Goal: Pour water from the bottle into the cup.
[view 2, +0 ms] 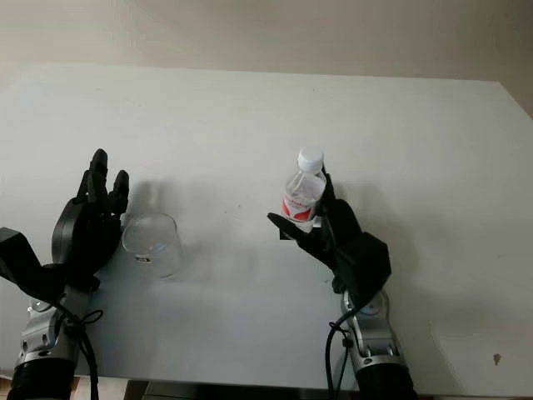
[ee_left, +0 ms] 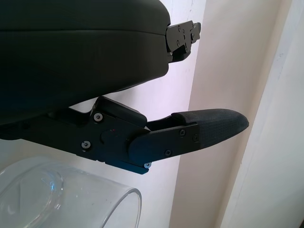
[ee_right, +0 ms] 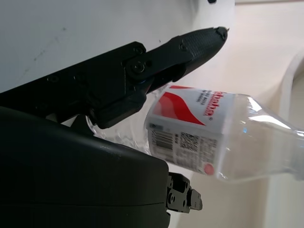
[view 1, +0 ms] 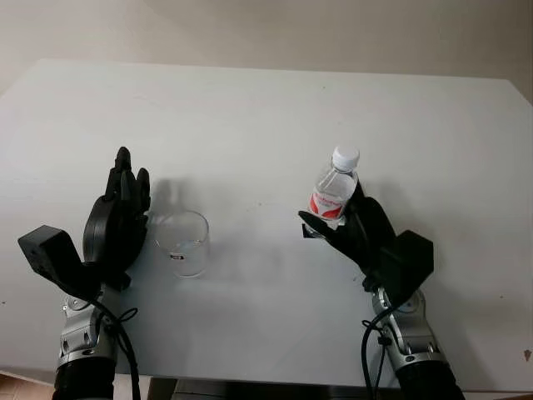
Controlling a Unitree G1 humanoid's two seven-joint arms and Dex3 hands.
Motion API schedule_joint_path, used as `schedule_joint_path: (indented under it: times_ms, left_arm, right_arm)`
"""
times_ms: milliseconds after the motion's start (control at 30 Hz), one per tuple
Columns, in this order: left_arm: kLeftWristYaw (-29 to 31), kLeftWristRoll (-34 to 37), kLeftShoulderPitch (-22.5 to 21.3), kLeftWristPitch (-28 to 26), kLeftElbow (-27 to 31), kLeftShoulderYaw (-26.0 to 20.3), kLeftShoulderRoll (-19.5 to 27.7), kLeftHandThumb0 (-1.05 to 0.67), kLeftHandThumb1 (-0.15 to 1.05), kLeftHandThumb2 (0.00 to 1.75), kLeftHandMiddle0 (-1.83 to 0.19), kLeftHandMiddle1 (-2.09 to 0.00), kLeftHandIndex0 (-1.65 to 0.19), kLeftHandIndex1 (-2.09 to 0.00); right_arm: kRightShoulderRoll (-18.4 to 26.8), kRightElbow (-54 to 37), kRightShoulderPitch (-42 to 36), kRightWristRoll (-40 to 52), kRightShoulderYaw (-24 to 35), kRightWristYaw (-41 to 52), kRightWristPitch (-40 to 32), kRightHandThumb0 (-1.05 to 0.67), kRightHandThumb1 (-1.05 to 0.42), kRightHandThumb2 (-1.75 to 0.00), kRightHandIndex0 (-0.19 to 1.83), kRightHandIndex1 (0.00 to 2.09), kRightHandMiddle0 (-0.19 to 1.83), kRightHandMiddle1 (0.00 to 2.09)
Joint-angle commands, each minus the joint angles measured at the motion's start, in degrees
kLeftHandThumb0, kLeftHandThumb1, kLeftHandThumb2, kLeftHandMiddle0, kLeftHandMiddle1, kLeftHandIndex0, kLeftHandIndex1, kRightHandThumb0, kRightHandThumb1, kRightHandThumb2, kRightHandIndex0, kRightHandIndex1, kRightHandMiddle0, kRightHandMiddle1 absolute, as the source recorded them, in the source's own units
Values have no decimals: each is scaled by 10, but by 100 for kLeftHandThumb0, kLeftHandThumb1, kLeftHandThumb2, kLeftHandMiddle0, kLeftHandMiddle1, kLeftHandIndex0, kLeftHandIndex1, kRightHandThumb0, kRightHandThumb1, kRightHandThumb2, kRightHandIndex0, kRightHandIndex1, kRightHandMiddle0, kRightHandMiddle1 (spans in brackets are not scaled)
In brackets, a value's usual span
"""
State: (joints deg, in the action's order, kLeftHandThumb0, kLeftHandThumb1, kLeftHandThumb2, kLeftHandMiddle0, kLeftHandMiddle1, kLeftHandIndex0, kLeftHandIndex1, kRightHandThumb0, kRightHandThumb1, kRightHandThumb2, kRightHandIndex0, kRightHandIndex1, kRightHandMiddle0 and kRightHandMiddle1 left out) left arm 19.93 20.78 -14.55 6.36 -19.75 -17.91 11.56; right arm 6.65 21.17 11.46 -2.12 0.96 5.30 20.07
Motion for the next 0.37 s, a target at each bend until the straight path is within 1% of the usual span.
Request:
schedule_joint_path:
  times_ms: [0, 200, 333]
  left_arm:
    - [-1, -2, 7, 0, -6, 2, -3, -84, 105, 62, 15, -5, 19, -2]
    - [-6, -2, 7, -2, -7, 3, -6, -85, 105, 62, 15, -5, 19, -1]
    - [-7, -2, 10, 1, -7, 3, -6, -85, 105, 60, 14, -6, 19, -2]
  right_arm:
    - [1, -25, -20, -1, 3, -5, 16, -98, -97, -6, -19, 0, -19, 0]
    - [0, -79, -39, 12, 4, -3, 37, -95, -96, -6, -19, 0, -19, 0]
    - [3, -93, -46, 20, 9, 2, 38, -91, -97, -6, -19, 0, -19, 0]
